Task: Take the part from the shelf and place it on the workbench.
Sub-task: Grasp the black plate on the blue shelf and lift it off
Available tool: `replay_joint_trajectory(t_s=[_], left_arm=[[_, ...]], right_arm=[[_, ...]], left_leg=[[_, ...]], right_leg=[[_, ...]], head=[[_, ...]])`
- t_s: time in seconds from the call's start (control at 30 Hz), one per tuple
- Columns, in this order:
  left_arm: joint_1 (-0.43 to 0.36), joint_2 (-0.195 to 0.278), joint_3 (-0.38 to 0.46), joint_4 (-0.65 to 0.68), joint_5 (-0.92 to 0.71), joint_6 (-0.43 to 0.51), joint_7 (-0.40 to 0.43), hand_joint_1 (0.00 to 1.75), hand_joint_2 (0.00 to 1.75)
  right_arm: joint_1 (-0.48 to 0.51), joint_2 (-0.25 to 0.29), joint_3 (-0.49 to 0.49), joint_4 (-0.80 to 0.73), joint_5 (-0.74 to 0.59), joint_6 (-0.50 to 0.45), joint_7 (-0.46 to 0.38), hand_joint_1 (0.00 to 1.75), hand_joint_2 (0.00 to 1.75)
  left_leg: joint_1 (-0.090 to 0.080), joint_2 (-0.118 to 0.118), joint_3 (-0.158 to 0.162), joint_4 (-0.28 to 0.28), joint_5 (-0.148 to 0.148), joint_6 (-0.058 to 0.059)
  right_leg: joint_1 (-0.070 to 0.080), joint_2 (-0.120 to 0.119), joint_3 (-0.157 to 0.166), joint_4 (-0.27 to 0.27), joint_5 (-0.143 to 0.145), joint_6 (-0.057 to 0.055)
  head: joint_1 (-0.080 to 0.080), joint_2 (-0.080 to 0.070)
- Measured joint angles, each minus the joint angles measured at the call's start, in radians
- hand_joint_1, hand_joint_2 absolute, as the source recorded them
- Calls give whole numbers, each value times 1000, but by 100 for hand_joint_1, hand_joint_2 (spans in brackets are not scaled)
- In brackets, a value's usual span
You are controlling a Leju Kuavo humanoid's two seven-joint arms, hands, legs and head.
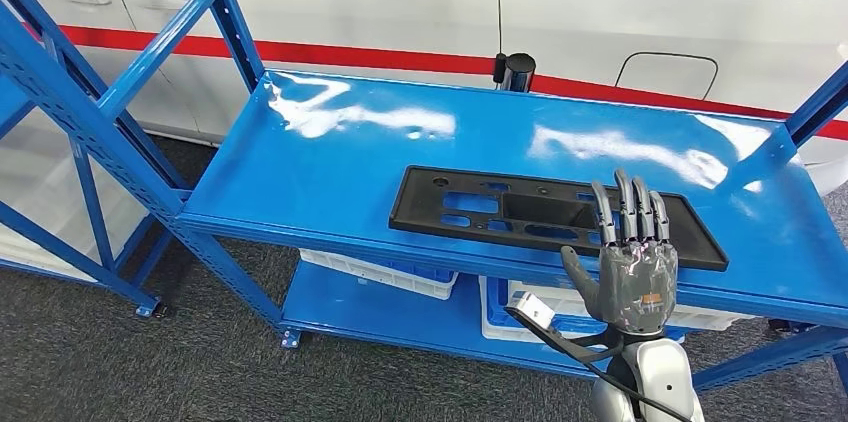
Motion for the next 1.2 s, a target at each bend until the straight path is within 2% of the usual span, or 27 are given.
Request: replay_joint_trajectory(t_s=[0.07, 0.1, 0.2, 0.23, 0.3, 0.43, 0.7, 1.0, 1.2], left_arm=[[-1, 0, -1, 0, -6, -3, -16, 0, 175], [-2, -1, -5, 0, -15, -6, -42, 0, 175], [-8, -5, -18, 0, -39, -12, -127, 0, 175], [-9, -6, -20, 0, -43, -13, -135, 0, 175], [-13, -8, -26, 0, -47, -14, -140, 0, 175], [-22, -10, -39, 0, -50, -17, -144, 0, 175], [-23, -12, -43, 0, -56, -16, -144, 0, 175], [-23, -13, -43, 0, -47, -10, -143, 0, 175], [-22, -16, -43, 0, -38, 0, -145, 0, 175]], right_arm=[[7, -2, 1, -5, -8, 30, 9, 0, 175], [29, -8, 5, -28, -15, 88, 32, 0, 175], [161, -54, 49, -190, -17, 390, 154, 0, 175], [199, -72, 70, -241, -12, 461, 188, 0, 175], [236, -101, 104, -307, -12, 513, 225, 0, 175], [247, -126, 132, -353, -25, 505, 234, 0, 175], [252, -137, 149, -373, -31, 495, 234, 0, 175], [251, -139, 150, -373, -42, 477, 211, 0, 175], [206, -119, 150, -326, -33, 445, 170, 0, 175]], left_leg=[[0, 0, 0, 0, 0, 0], [0, -2, 1, 0, 0, 0], [0, -12, -1, 0, -2, 0], [0, -12, -3, 0, -2, 0], [0, -7, -5, 0, -2, 0], [0, -4, -4, 0, -2, 0], [0, -4, -3, 0, -2, 0], [0, -4, -3, 0, -2, 0], [0, -4, -3, 0, -1, 0]], right_leg=[[0, 0, -3, 0, 0, 0], [0, -2, -4, 0, -1, 0], [-1, -10, -3, 0, -4, 1], [-1, -10, -1, 0, -5, 1], [-1, -6, -2, 0, -3, 1], [-1, -4, -3, 0, -3, 1], [-1, -4, -2, 0, -3, 1], [-1, -4, -2, 0, -3, 1], [-1, -4, -2, 0, -3, 1]], head=[[0, 0], [0, 0], [0, 0], [0, 0], [0, 0], [0, 0], [0, 0], [0, 0], [0, 0]])
